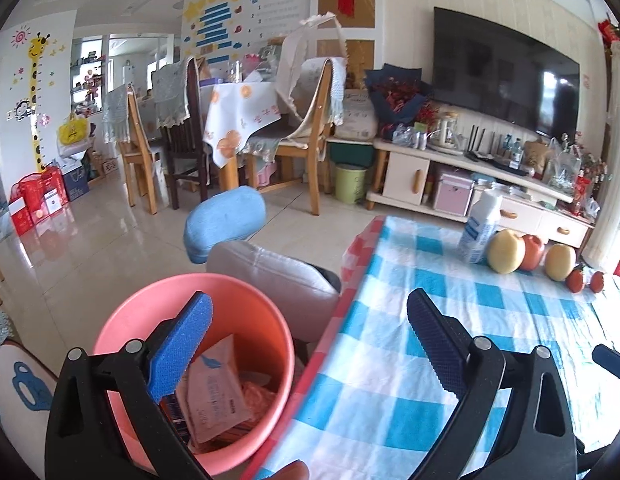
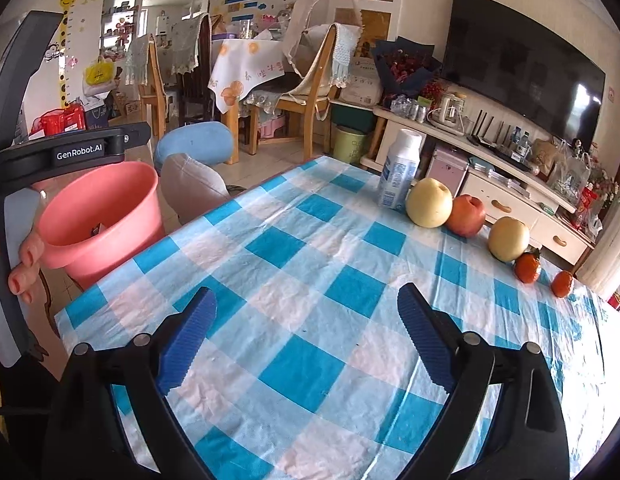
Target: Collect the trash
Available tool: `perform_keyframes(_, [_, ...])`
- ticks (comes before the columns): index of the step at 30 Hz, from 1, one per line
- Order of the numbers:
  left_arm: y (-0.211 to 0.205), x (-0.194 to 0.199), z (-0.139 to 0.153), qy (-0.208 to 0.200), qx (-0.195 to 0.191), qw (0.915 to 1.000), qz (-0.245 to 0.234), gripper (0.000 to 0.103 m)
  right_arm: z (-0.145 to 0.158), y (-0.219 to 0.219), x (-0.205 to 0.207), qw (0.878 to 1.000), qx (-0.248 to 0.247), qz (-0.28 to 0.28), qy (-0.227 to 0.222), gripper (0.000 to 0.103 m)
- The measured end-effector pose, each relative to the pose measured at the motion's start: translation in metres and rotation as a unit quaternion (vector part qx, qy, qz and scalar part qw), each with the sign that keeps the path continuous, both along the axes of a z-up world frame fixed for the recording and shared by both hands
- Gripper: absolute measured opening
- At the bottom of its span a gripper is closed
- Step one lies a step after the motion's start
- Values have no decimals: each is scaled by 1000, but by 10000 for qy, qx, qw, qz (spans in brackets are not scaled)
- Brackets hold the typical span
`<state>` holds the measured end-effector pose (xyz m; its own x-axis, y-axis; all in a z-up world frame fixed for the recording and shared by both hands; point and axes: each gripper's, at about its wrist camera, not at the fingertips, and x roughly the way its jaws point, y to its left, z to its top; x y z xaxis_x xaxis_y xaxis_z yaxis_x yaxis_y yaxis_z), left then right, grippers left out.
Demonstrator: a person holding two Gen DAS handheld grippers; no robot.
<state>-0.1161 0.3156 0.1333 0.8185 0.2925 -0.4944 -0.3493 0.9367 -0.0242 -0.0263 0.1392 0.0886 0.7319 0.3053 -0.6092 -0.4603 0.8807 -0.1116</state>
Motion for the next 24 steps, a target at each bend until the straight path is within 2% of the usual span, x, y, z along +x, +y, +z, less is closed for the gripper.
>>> perform_keyframes(3, [-15,-4,3,-187,35,9998,-86,98,1,-19,-6,9999,39,-125,-74,93])
perform_keyframes(9, [-57,-9,10,-409,589,9972,-227,98,10,-60,-10,9981,279,-476,-285,93])
perform_keyframes(20, [-147,-16,16,-383,1038,9909,-763,98,30,-131,-24,9909,630,-971,-684,94])
perform_keyframes(24, [-181,-22,20,-396,1023,9887,-1023,98,37,-155,-34,9872,679,-1145,-883,94])
